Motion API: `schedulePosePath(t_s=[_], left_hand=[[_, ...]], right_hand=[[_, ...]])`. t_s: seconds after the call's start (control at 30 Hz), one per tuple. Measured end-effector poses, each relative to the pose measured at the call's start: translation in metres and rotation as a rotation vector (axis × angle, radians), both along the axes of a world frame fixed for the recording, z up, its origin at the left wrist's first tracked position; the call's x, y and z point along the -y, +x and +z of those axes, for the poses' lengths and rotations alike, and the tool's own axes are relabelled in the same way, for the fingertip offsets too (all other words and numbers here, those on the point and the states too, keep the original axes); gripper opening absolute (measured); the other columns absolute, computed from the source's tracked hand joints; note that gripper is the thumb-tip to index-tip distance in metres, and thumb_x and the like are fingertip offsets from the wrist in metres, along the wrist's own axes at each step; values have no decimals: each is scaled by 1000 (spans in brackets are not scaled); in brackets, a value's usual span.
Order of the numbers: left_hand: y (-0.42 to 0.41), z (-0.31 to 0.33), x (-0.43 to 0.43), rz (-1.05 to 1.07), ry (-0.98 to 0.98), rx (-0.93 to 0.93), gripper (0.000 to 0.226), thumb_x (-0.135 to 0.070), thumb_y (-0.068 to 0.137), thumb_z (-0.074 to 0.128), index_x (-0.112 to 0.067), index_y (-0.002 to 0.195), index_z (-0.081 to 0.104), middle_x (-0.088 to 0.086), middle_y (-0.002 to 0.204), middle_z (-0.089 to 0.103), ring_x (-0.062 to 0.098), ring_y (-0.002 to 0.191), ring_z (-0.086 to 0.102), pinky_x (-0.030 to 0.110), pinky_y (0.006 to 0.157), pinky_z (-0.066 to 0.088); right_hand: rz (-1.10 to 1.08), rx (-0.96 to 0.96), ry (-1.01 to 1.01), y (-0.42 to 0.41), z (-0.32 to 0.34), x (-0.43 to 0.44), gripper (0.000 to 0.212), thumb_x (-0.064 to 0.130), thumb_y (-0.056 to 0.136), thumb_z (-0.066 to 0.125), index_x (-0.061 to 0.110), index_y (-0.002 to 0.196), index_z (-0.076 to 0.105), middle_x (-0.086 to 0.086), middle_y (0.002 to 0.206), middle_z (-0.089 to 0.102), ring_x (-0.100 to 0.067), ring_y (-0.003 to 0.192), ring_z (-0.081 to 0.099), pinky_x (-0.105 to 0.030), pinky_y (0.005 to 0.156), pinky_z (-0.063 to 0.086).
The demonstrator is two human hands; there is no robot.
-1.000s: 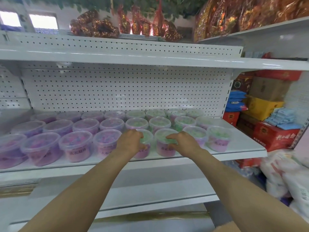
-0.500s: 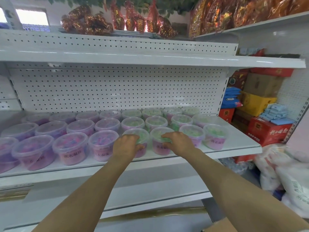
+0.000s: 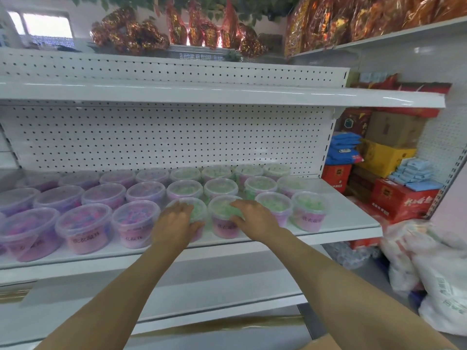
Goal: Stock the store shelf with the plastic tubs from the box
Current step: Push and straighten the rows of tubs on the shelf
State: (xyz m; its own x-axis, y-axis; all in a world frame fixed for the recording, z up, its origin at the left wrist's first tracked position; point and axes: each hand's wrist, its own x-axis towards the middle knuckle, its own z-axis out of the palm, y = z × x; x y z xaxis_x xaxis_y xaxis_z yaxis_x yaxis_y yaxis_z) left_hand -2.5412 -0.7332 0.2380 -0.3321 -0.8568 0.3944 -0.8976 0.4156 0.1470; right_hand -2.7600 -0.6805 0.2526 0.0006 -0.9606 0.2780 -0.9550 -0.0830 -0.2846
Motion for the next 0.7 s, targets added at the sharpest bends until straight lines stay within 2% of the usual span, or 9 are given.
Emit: schedulePosePath(t_s=[0.07,0.17,0.33,0.4,0.57,0.7], left_hand=[[-21,1,-6,-46,-44,-21,53,-48,89,58,-15,130,55,9,136,55,27,132,44,38,109,33],[-73,9,-18,-102,-37,-6,54,-52,94,45,-19,135,51,6,142,50,24,135,41,38,111,32],[-160,25,-32,-197,-4,-19,85,-69,82,7,-20,138,48,3,147,46,20,143,31,38,115,26],[-181,32,-30,-186,7,-10,82,-70,86,11,-19,141,46,4,150,41,19,144,28,41,116,24],[-207,37,-3,-128,119,50,71,-65,93,14,-21,140,43,2,153,36,19,146,22,47,115,25],[-221,47,43,-102,222,105,72,-63,95,13,-19,149,29,5,158,24,19,148,15,45,119,15]], right_hand=[[11,20,-49,-20,5,-8,43,33,98,55,23,140,53,-5,139,58,-26,128,51,-41,95,49],[4,22,-64,-66,12,-22,41,34,98,53,23,138,55,-6,136,60,-27,127,52,-40,94,49],[-28,5,-55,-160,30,-36,36,33,100,48,23,133,59,-3,132,63,-27,119,57,-40,87,51],[-29,-55,-35,-189,37,-28,38,34,101,45,20,134,57,-7,133,62,-29,120,56,-41,89,50],[-7,-67,150,-219,45,16,49,43,103,31,17,142,47,-11,149,46,-27,135,41,-41,108,37],[9,-71,200,-223,48,60,56,46,105,25,15,151,34,-7,158,33,-25,145,29,-40,117,26]])
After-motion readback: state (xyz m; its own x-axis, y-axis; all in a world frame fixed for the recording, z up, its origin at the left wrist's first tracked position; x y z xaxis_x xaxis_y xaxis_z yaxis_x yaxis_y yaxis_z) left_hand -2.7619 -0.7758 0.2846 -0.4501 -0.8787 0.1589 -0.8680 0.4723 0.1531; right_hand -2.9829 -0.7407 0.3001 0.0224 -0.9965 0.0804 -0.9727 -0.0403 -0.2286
